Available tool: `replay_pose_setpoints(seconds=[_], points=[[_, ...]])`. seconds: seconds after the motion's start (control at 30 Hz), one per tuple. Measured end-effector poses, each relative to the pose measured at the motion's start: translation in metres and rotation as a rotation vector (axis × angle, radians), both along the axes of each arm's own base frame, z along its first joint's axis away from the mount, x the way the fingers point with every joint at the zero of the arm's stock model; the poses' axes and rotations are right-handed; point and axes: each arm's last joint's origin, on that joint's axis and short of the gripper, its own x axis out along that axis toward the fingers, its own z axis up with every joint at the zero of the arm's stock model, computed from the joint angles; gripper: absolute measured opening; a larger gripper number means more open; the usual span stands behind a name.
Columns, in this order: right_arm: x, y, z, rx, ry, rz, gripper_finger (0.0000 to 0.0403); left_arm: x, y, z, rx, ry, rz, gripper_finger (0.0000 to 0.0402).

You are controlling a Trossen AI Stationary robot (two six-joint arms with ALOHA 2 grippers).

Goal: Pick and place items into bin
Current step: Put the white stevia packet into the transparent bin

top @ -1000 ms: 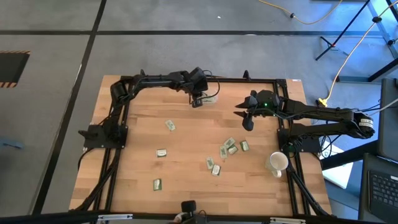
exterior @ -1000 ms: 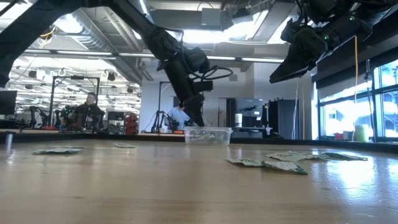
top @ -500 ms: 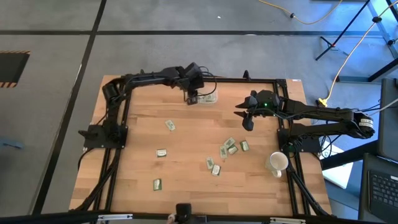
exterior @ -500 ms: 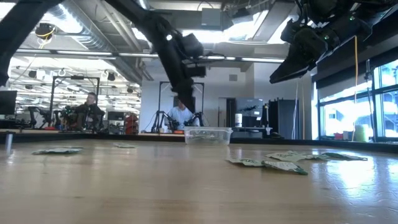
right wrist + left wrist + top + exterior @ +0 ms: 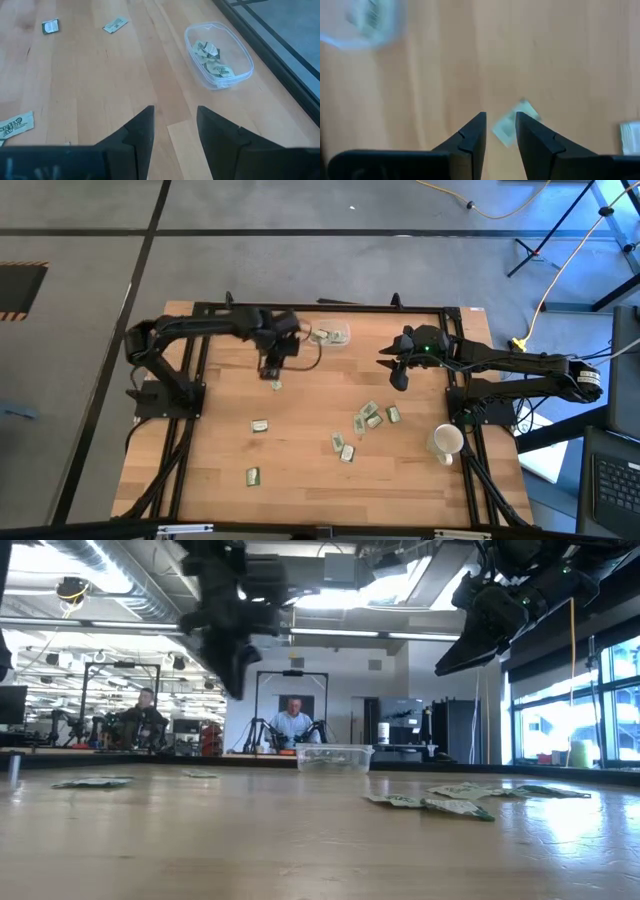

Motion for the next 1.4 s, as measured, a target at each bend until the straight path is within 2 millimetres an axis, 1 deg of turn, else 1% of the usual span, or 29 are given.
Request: replay_pose_setpoints(seconds=[0.1,0.2,0.27,0.33,0.47,0.67,0.87,1.07,1.23,1.4], points=[[0.0,0.0,0.0,0.001,0.0,0.0,0.0152,-0.008,-0.013,-0.024,-0.009,0.032,0.01,0.01],[0.0,0.0,0.0,0.007,-0.002,-0.005,0.0152,-0.014,-0.02,-0.048,0.007,0.05,0.005,0.0109],[0.0,0.0,0.0,0.019,-0.007,-0.014,0.0152,-0.015,-0.022,-0.059,0.021,0.033,0.0,0.0116],[0.0,0.0,0.0,0.022,-0.007,-0.016,0.0152,-0.017,-0.024,-0.066,0.022,0.029,-0.004,0.0122],[0.0,0.0,0.0,0.022,-0.008,-0.016,0.0152,-0.017,-0.025,-0.071,0.031,0.005,-0.01,0.0124],[0.0,0.0,0.0,0.022,-0.009,-0.016,0.0152,-0.015,-0.029,-0.076,0.024,-0.047,-0.043,0.0107],[0.0,0.0,0.0,0.022,-0.011,-0.016,0.0152,-0.016,-0.035,-0.081,0.03,-0.039,-0.061,0.0095],[0.001,0.0,0.001,0.02,-0.017,-0.016,0.0152,-0.021,-0.037,-0.091,0.033,-0.034,-0.048,0.0091],[0.001,0.0,0.001,0.019,-0.02,-0.016,0.0152,-0.019,-0.036,-0.092,0.033,-0.054,-0.025,0.0087],[0.001,0.0,0.001,0.018,-0.021,-0.016,0.0152,-0.015,-0.035,-0.105,0.024,-0.025,-0.026,0.0081]])
